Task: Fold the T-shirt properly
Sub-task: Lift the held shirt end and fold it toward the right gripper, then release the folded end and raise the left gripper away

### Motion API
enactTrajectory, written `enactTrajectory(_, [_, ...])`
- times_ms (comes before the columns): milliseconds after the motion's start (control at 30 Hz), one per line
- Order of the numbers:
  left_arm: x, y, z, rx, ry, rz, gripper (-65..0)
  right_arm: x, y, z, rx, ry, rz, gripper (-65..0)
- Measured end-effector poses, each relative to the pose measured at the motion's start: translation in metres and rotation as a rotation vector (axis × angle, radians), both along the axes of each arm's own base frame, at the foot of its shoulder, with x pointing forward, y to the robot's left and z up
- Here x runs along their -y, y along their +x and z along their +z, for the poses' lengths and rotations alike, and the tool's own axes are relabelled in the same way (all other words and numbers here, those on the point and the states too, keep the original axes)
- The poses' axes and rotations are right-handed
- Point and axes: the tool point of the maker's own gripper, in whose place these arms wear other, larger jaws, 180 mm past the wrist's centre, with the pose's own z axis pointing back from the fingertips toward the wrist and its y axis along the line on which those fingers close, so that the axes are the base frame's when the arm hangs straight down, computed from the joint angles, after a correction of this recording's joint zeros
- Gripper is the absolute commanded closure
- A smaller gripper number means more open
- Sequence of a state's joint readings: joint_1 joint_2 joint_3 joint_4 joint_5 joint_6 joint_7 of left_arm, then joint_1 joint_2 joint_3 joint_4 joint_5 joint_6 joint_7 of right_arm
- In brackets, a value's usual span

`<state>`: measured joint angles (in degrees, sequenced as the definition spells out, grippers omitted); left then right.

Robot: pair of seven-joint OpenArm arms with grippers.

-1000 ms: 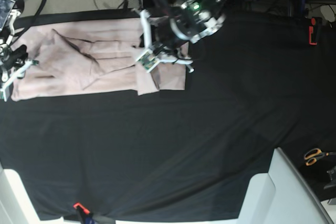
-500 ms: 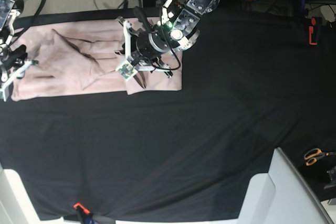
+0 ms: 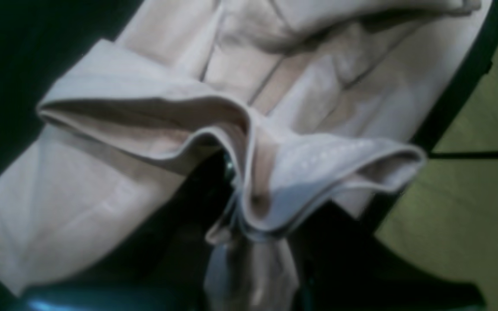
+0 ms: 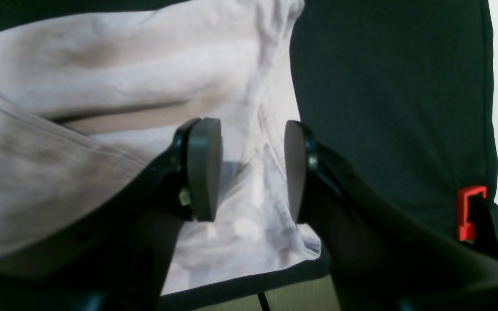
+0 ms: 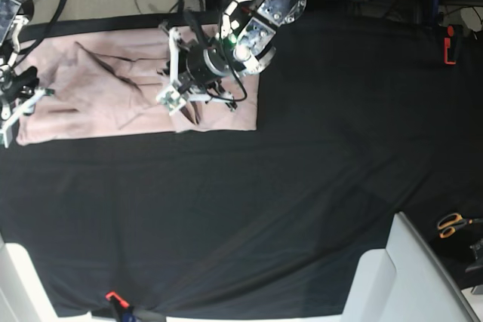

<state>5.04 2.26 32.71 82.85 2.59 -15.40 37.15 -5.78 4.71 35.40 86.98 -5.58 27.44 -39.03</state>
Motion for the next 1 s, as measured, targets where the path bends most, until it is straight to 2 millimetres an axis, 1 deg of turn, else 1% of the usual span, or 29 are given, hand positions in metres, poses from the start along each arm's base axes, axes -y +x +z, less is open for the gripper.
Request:
enactTrajectory(67, [0.001,0.002,-0.002,-0.002,0.007,-0.001,-21.2,0.000,0.000,0.000,0.000,0.000,0.000,-23.6])
enactTrajectory(133, [0.011,0.001,-0.004,-0.007,0.009,-0.026,-29.1,0.000,0.000,0.000,0.000,0.000,0.000,-23.6])
enactTrajectory(200, [0.027,-0.004,-0.002,-0.005,0.008,-0.076,-33.9,0.000,0.000,0.000,0.001,-0.001,0.000,-23.6])
enactTrajectory(233, [0.036,-0.006,0.000,0.003,0.006,-0.104,-35.2,0.001,0.000,0.000,0.000,-0.001,-0.001,-23.6])
enactTrajectory(300, [0.056,-0.012,0.003,0.010,-0.008,-0.160,-36.0,0.000,0.000,0.000,0.000,0.001,0.000,-23.6])
enactTrajectory(367, [0.071,-0.017,0.002,0.004,-0.003,-0.204,-36.0,0.000,0.000,0.000,0.000,0.001,0.000,-23.6])
enactTrajectory(433, [0.078,-0.018,0.002,0.016,0.009,-0.243,-36.0,0.000,0.000,0.000,0.000,0.000,0.000,-23.6])
enactTrajectory(500, [0.081,-0.012,0.006,0.043,0.016,-0.267,-35.4,0.000,0.000,0.000,-0.001,0.000,0.000,-23.6])
enactTrajectory(567, [0.080,-0.002,0.010,0.059,0.017,-0.257,-35.2,0.000,0.000,0.000,0.000,0.000,0.000,-23.6])
enactTrajectory(633, [0.074,0.007,0.011,0.042,-0.003,-0.211,-35.2,0.000,-0.001,-0.001,-0.002,0.000,0.000,-23.6])
enactTrajectory(733, [0.058,0.018,0.006,0.023,0.000,-0.138,-35.2,0.000,-0.002,-0.001,-0.006,0.000,0.000,-23.6])
enactTrajectory(833, [0.042,0.019,-0.003,0.008,0.024,-0.110,-35.2,0.000,-0.002,-0.001,-0.004,0.000,0.000,-23.6])
enactTrajectory(867, [0.042,0.019,-0.003,0.007,0.026,-0.109,-35.2,0.000,-0.001,-0.001,-0.003,0.000,0.000,-23.6])
enactTrajectory(933, [0.047,0.021,0.001,0.011,0.012,-0.109,-35.2,-0.001,0.000,-0.001,-0.002,0.001,0.003,-23.6])
enactTrajectory(1000, [0.053,0.025,0.008,0.019,-0.014,-0.107,-35.2,-0.008,0.004,-0.002,-0.009,-0.002,0.031,-23.6])
